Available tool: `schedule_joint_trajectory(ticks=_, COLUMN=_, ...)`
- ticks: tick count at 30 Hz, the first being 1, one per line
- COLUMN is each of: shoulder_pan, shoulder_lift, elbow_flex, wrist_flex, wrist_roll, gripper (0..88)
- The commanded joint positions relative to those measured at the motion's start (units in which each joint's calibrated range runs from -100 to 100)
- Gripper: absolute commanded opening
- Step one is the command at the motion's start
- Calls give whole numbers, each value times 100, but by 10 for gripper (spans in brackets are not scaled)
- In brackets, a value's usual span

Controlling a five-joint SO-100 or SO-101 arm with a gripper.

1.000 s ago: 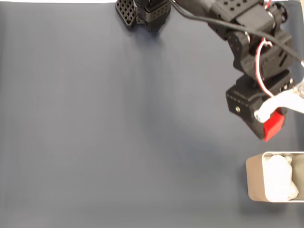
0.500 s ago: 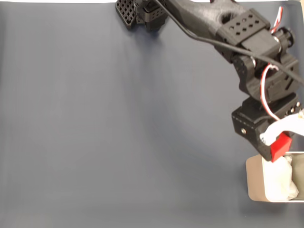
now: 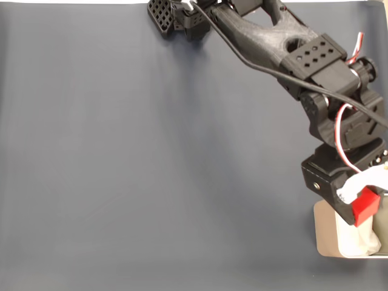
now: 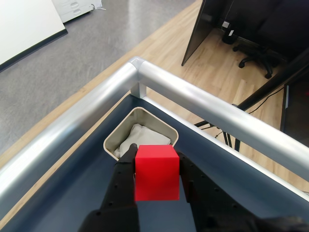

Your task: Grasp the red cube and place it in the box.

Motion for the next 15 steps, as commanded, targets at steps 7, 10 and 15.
schedule_joint_trajectory(ticks=7, shoulder_pan=-61, shoulder_lift=267, elbow_flex=-699, wrist_flex=-316, wrist_roll=-59, gripper=14)
schedule_joint_trajectory(ticks=10, shoulder_pan=-61, shoulder_lift=362, elbow_flex=-717, wrist_flex=-497, wrist_roll=-49, gripper=14)
schedule_joint_trajectory(ticks=15, shoulder_pan=-82, shoulder_lift=596, elbow_flex=-909, wrist_flex=-775, wrist_roll=-54, gripper=14)
